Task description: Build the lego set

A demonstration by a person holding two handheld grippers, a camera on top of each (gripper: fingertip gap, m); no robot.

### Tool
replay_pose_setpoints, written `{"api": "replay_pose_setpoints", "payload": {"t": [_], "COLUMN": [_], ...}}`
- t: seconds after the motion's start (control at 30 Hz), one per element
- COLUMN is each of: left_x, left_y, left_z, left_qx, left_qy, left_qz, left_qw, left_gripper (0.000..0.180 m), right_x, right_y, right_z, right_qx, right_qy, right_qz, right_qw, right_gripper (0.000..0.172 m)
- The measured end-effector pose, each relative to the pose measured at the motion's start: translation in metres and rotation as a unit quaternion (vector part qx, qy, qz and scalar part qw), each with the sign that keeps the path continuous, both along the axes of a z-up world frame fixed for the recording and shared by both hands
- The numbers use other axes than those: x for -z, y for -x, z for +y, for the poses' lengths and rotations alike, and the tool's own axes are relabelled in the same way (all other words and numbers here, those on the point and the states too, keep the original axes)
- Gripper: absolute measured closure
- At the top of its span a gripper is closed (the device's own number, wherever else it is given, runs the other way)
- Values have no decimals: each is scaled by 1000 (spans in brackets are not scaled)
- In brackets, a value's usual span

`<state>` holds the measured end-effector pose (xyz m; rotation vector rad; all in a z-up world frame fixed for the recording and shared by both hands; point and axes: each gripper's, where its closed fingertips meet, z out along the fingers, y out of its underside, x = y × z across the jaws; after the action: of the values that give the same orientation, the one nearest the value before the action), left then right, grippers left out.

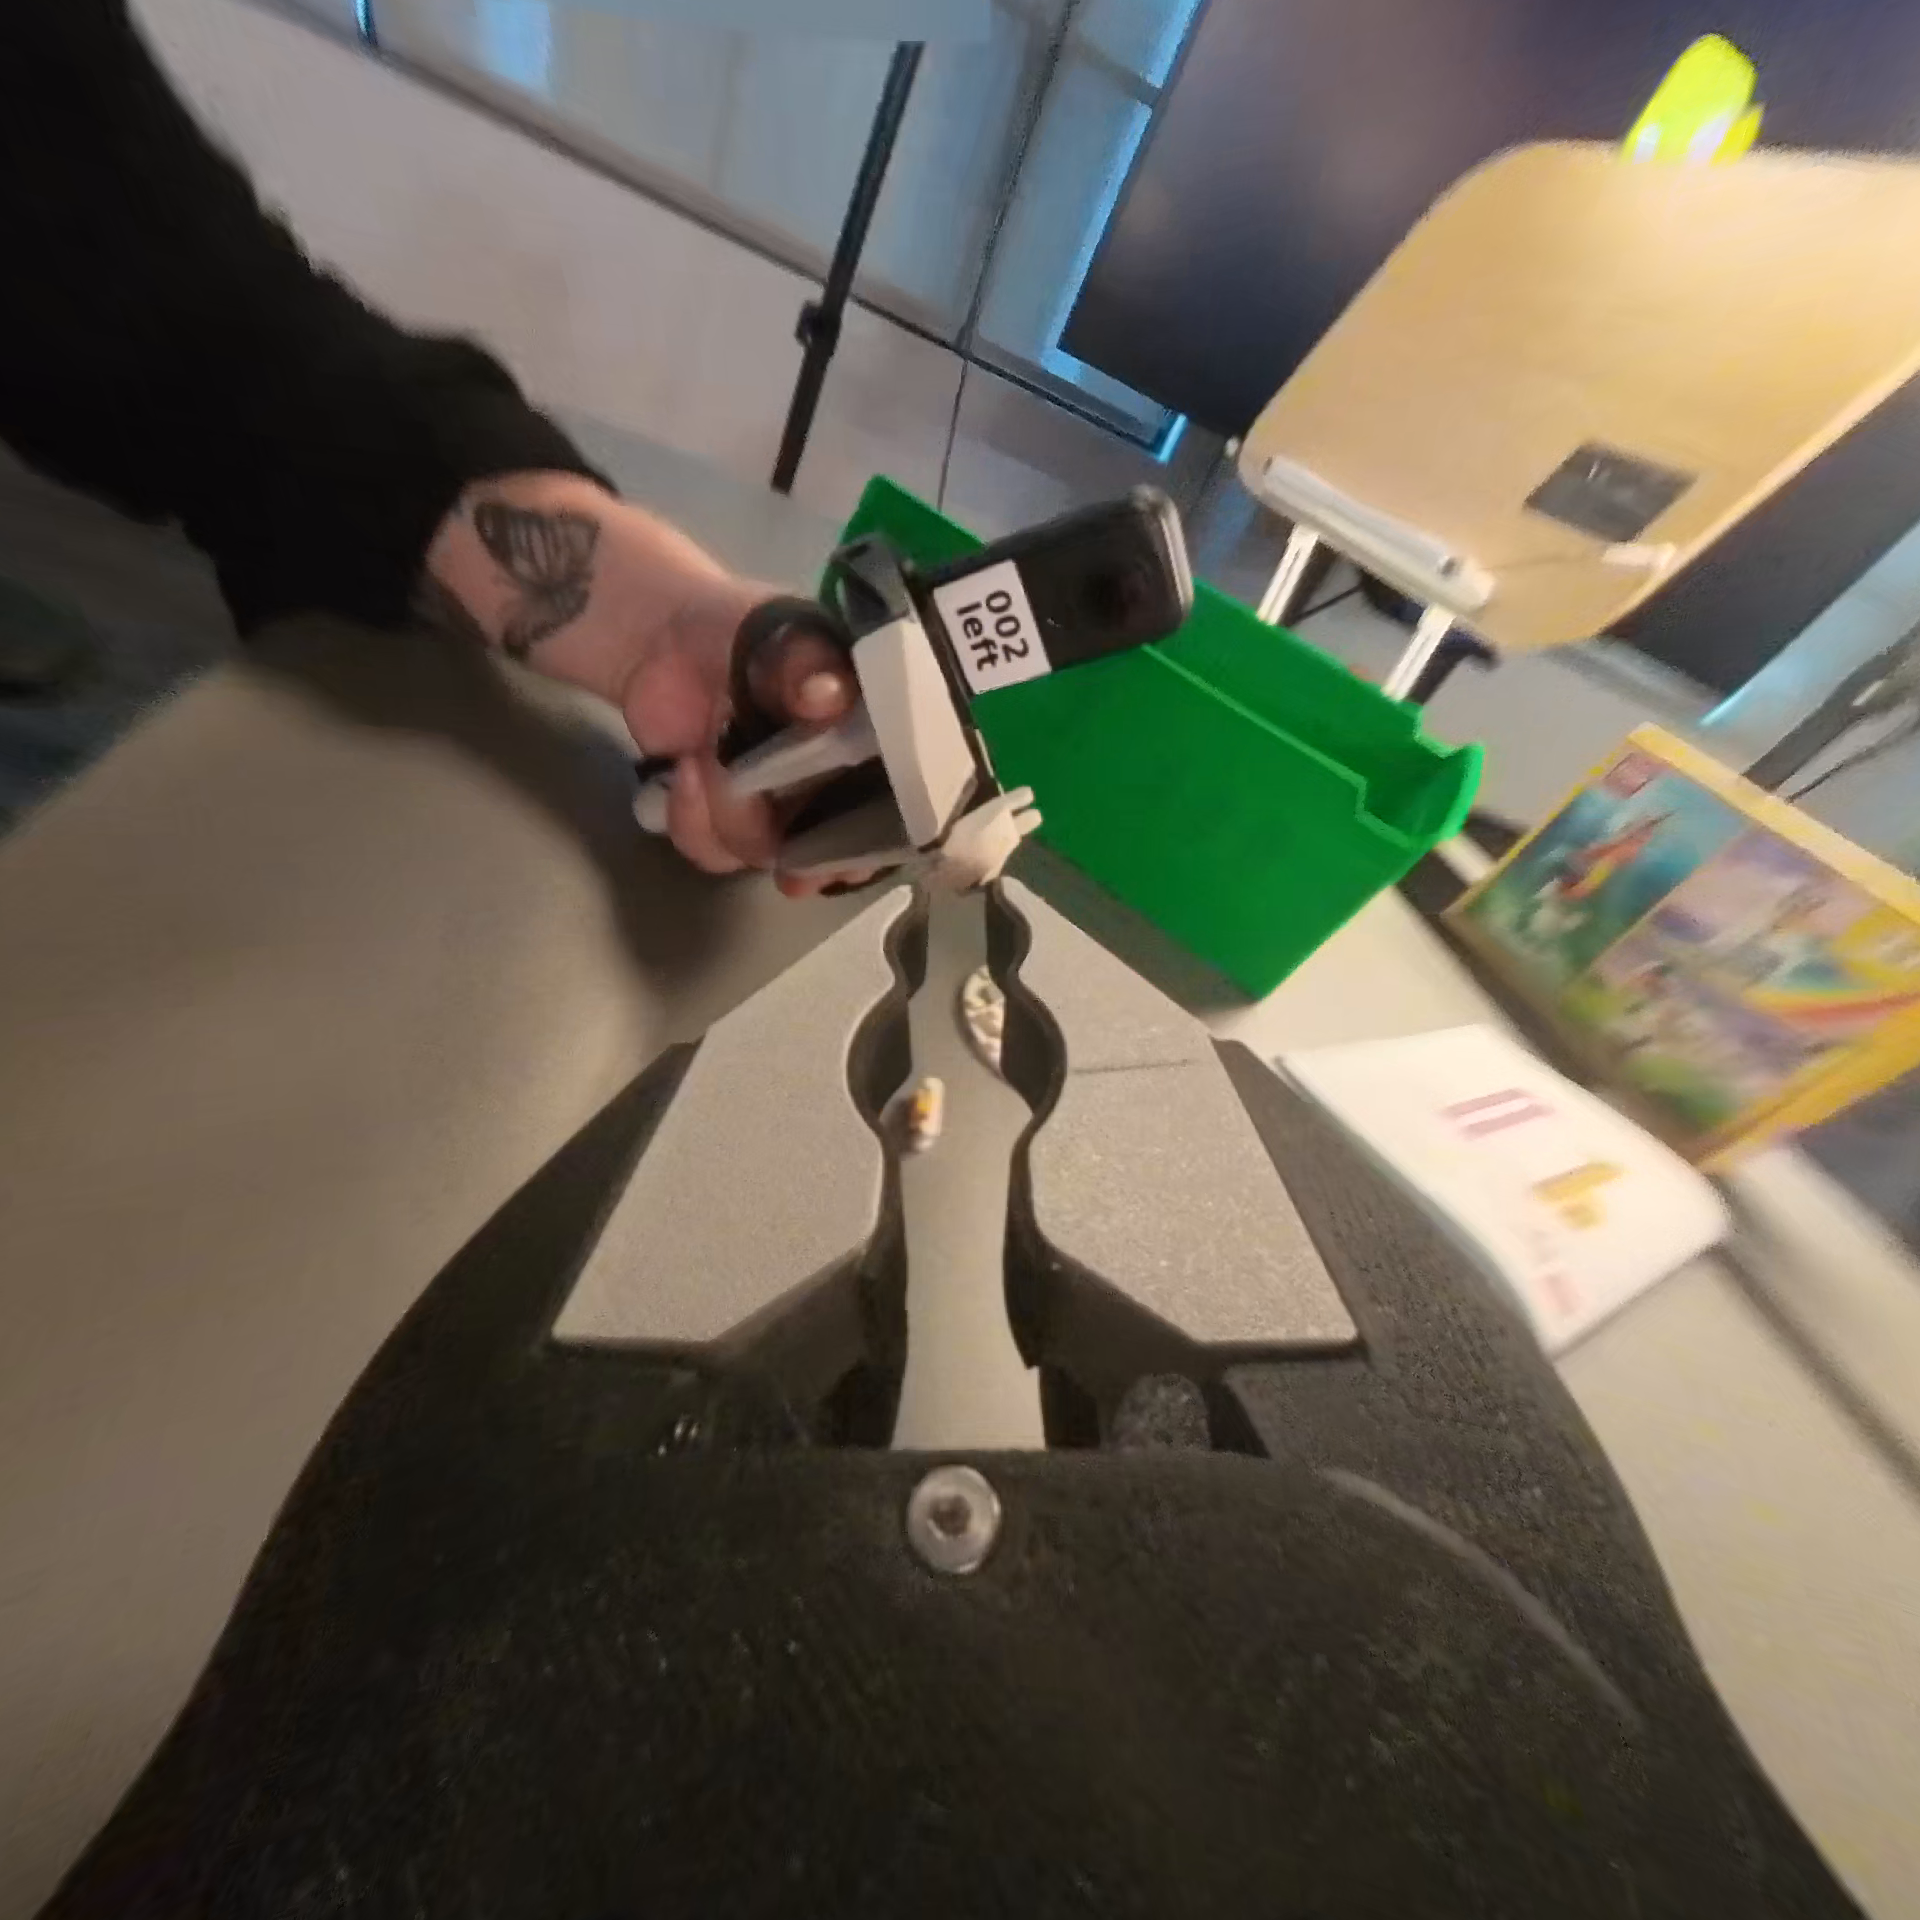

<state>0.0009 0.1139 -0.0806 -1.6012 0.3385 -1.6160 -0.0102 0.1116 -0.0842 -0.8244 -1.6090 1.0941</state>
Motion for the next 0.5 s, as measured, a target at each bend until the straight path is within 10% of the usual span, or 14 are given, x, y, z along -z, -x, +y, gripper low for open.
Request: {"api": "replay_pose_setpoints", "payload": {"t": [0.03,0.23,0.5], "left_x": [-2,2,13], "left_y": [1,5,2], "left_z": [2,7,10], "left_qx": [-17,-64,-81], "left_qy": [-21,-77,-118], "left_qz": [8,71,148], "left_qw": [1000,992,979], "left_gripper": [177,177,176], "right_x": [1,3,16], "right_y": [0,2,5], "right_z": [0,0,4], "right_qx": [-12,-40,-15], "right_qy": [45,197,164], "right_qz": [-17,-65,-83], "right_qw": [999,977,983], "right_gripper": [166,163,172]}}
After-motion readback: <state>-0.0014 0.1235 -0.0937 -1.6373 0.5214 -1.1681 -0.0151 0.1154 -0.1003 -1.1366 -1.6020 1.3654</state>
